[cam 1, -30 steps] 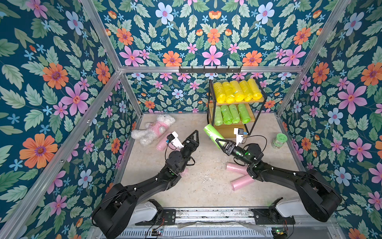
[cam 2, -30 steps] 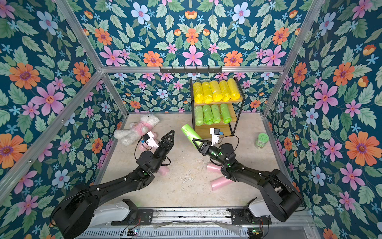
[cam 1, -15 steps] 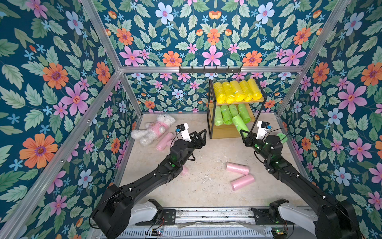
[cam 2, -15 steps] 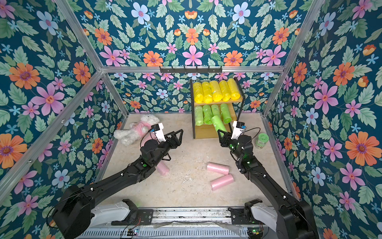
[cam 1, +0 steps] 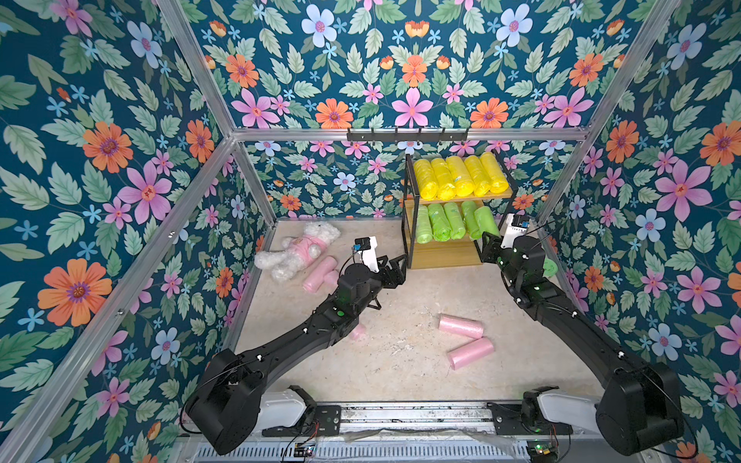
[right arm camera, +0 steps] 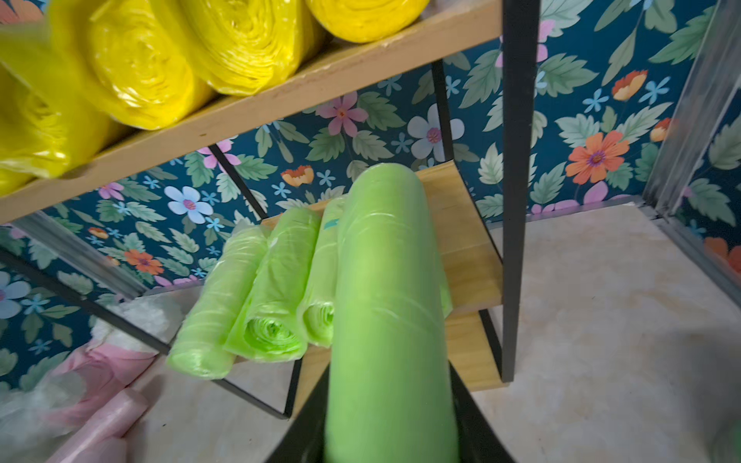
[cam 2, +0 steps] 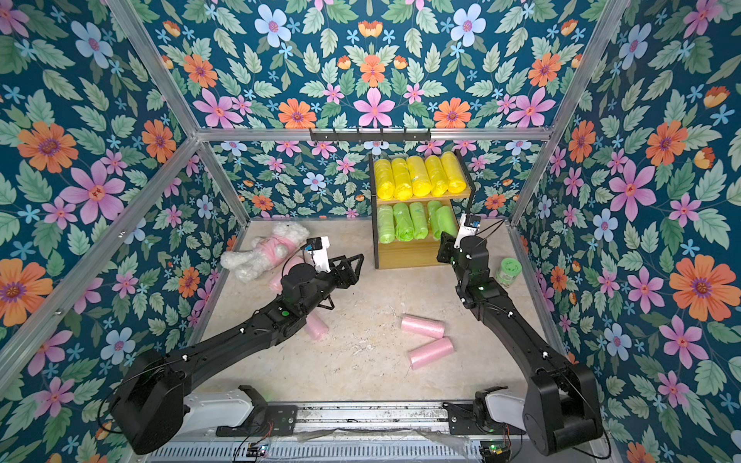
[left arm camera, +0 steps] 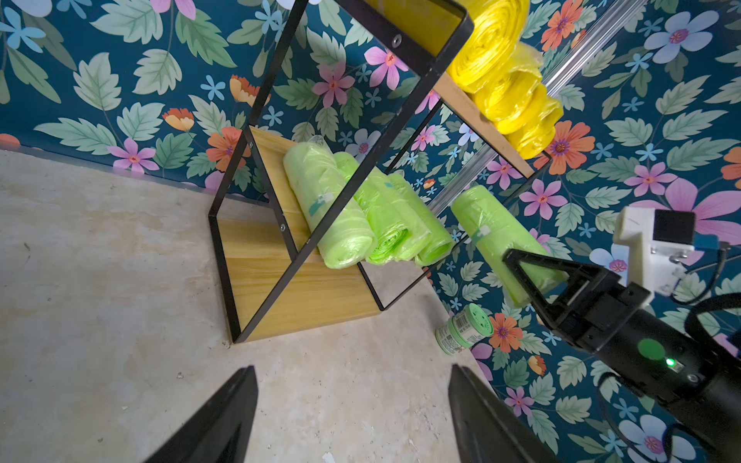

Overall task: Sort the rolls of trash bags by color and place them on the shelf
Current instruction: Place the roll of trash bags on the shelf.

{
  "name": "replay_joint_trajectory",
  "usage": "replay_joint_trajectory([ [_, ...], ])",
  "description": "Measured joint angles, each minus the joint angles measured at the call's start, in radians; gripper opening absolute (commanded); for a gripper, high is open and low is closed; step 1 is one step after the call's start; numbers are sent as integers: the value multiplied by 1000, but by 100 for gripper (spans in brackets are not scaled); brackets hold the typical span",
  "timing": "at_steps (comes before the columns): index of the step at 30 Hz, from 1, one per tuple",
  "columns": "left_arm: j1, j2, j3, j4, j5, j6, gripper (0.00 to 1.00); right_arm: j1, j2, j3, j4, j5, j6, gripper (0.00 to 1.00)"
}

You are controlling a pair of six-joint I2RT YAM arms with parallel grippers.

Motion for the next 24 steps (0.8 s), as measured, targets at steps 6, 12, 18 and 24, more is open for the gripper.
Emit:
replay_joint_trajectory([
  [6, 0, 14, 10, -3, 14, 0, 80, -15, 70, 50, 0, 77, -82, 39],
  [12, 0, 31, 21, -5, 24, -3, 80, -24, 136, 95, -4, 121, -136, 39],
  [18, 0, 39, 23, -6, 34, -4, 80, -27, 200, 135, -10, 132, -155, 38],
  [24, 0, 42, 19, -5, 38, -7, 80, -27, 246, 176, -30, 128, -159, 38],
])
